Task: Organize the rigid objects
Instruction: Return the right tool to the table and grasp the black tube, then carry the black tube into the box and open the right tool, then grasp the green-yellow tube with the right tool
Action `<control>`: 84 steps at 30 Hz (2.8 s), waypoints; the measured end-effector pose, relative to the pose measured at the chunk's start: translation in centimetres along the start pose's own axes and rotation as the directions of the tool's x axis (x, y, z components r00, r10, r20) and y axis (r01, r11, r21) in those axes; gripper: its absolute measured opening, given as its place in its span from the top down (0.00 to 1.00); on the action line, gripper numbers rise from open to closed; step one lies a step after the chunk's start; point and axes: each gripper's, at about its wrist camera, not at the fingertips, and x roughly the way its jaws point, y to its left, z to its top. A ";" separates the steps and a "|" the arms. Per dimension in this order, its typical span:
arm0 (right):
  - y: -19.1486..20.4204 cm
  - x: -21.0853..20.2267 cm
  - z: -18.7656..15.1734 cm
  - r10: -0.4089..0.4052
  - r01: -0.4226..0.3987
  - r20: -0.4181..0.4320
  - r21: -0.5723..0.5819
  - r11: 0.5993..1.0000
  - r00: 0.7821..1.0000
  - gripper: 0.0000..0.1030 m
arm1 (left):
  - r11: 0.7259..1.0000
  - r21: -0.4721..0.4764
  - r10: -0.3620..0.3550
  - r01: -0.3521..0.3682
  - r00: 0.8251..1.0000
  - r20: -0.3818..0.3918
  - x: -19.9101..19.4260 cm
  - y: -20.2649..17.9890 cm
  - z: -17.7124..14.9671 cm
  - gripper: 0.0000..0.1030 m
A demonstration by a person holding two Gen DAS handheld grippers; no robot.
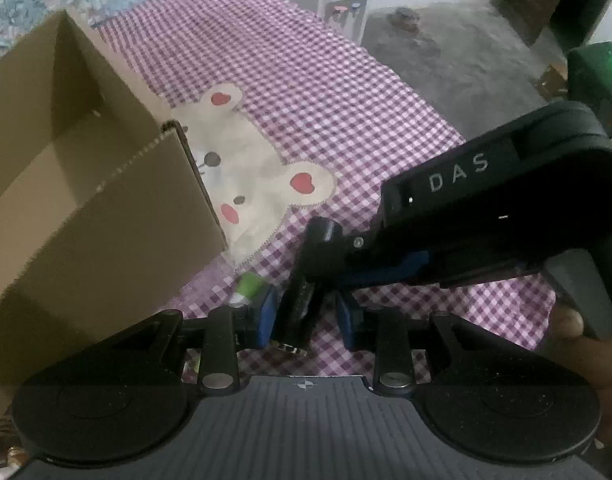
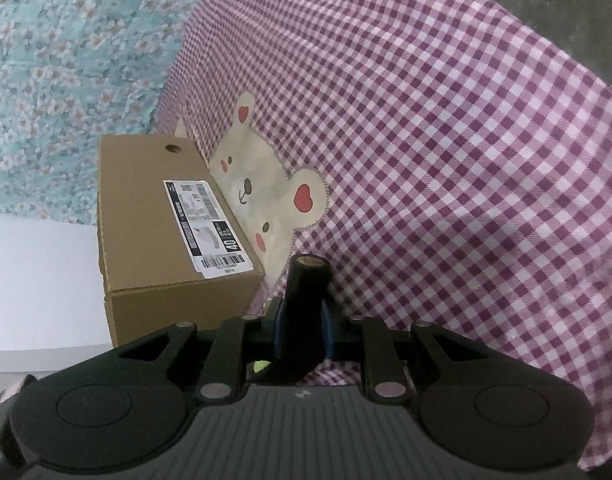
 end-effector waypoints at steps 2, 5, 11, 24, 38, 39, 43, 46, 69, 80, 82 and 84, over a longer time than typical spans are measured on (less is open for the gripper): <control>-0.2 0.3 0.1 0.016 -0.016 0.004 0.010 1.000 1.000 0.79 | 1.000 -0.010 -0.001 0.001 1.000 -0.004 0.4 0.0 0.0 0.78; -0.4 0.4 0.0 0.035 -0.035 0.020 0.016 0.999 0.999 0.79 | 1.000 -0.017 -0.006 0.007 1.000 0.006 0.1 0.0 0.1 0.80; -0.5 -0.5 -0.9 0.048 -0.047 0.043 -0.003 0.999 0.998 0.79 | 0.999 -0.033 -0.026 0.027 0.999 0.033 -1.0 -0.2 -0.1 0.80; 9.2 -6.7 -6.0 0.154 -0.125 0.106 -0.239 0.963 0.982 0.79 | 0.995 -0.104 0.033 -0.003 0.956 0.290 -14.0 1.2 -2.1 0.80; 24.5 9.1 -3.8 0.119 -0.191 -0.211 -0.361 0.913 0.970 0.79 | 0.894 -0.431 0.195 -0.120 0.972 0.133 -15.2 17.8 0.1 0.80; 24.8 10.7 -3.4 0.104 -0.183 -0.232 -0.352 0.918 0.967 0.79 | 0.883 -0.449 0.200 -0.134 0.975 0.102 -14.3 19.0 0.4 0.80; 25.2 16.9 -1.9 0.034 -0.129 -0.296 -0.309 0.942 0.955 0.79 | 0.845 -0.500 0.220 -0.189 0.975 0.003 -11.7 22.5 0.2 0.80; 25.1 20.2 -1.3 -0.005 -0.092 -0.321 -0.289 0.953 0.947 0.79 | 0.821 -0.522 0.241 -0.233 0.969 -0.054 -10.6 24.0 -0.3 0.80; 22.1 15.5 -1.1 0.174 -0.236 -0.373 -0.128 0.963 0.911 0.79 | 0.788 -0.611 0.176 -0.076 0.979 0.106 -16.1 22.5 -1.7 0.47; 19.8 -2.2 -2.9 0.336 -0.392 -0.248 -0.234 0.890 0.909 0.78 | 0.876 -0.478 0.114 0.071 0.931 0.347 -22.9 13.5 -4.7 0.36; 18.4 -4.6 -3.7 0.333 -0.374 -0.191 -0.258 0.891 0.923 0.78 | 0.889 -0.451 0.101 0.081 0.926 0.364 -22.9 12.1 -5.5 0.35; 16.6 -6.3 -4.6 0.314 -0.339 -0.134 -0.264 0.903 0.940 0.78 | 0.911 -0.408 0.099 0.067 0.923 0.373 -22.3 9.9 -6.2 0.34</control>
